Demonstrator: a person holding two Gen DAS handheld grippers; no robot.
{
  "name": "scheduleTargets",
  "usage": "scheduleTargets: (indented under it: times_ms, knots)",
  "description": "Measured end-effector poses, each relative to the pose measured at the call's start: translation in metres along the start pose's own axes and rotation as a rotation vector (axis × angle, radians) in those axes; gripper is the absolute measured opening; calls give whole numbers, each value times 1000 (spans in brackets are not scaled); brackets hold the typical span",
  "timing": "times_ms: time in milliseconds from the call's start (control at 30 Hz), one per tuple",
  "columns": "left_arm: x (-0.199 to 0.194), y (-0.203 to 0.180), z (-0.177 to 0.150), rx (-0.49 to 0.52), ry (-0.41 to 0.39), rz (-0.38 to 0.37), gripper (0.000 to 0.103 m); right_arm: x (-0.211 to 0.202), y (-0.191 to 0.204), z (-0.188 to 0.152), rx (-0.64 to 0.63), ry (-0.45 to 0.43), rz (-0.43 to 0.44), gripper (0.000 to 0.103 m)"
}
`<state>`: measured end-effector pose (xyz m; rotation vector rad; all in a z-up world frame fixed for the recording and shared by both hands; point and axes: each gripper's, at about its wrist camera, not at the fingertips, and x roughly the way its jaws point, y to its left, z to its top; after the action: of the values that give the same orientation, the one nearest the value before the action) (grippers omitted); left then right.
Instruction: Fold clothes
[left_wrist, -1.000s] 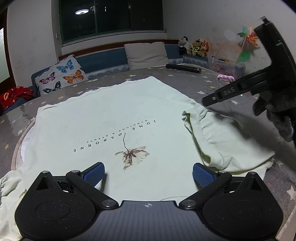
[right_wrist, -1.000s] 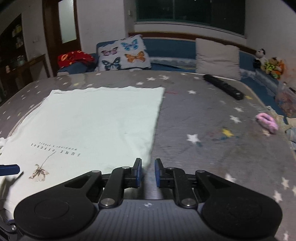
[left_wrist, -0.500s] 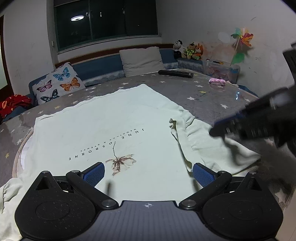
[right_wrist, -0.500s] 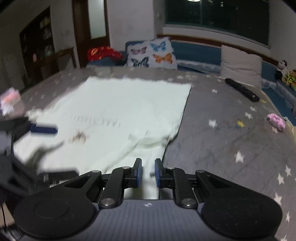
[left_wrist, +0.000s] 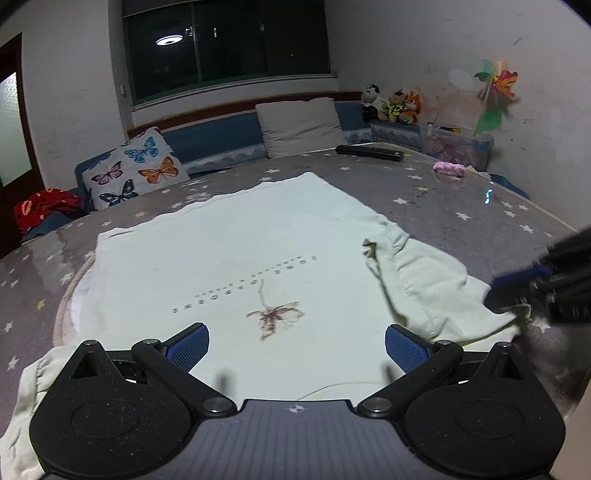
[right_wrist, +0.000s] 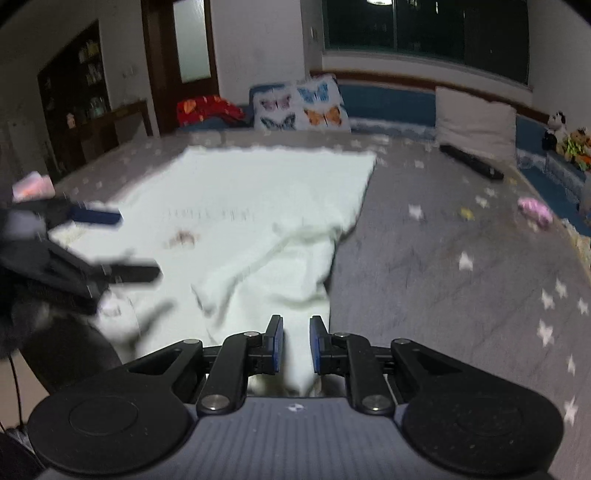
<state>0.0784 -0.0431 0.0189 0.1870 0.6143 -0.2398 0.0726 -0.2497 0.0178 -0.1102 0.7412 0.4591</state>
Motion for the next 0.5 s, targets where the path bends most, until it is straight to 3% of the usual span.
scheduleTargets:
  times_ms: [133, 500]
  knots:
    - [-3, 5, -1, -15, 6, 18, 103, -7, -3, -4, 24, 0, -13, 18]
    - [8, -29, 19, 62, -21, -49, 103, -1, 1, -2, 42, -10, -6, 19]
